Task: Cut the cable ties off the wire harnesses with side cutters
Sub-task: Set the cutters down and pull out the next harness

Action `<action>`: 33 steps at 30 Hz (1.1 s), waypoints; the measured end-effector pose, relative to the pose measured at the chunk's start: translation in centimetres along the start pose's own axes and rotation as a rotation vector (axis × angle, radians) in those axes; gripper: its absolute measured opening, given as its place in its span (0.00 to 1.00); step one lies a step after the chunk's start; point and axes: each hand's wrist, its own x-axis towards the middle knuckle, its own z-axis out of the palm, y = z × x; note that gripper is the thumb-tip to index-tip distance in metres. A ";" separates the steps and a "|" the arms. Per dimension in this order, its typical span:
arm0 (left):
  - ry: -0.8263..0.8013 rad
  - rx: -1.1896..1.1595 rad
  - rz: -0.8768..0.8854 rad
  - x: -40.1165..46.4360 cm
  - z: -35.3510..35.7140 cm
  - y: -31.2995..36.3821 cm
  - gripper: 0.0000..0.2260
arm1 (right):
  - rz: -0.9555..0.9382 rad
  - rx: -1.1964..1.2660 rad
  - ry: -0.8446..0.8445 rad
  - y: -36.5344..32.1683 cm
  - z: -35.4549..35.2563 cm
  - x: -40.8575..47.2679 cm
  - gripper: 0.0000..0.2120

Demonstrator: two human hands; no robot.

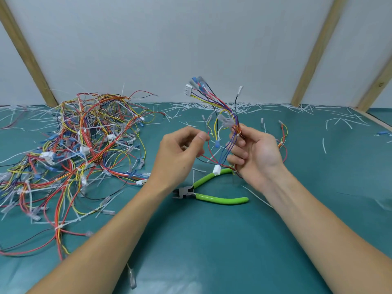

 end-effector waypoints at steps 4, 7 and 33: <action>-0.005 0.004 0.010 0.2 -0.1 -0.1 0.07 | 0.029 0.102 0.040 -0.4 -0.3 0.0 0.13; 0.044 -0.037 -0.028 0.5 -0.2 -0.3 0.06 | 0.015 0.152 0.042 -0.7 -0.2 0.0 0.03; -0.098 0.189 -0.023 -0.7 1.0 -0.9 0.06 | -0.429 -0.576 0.011 0.4 1.2 -0.5 0.12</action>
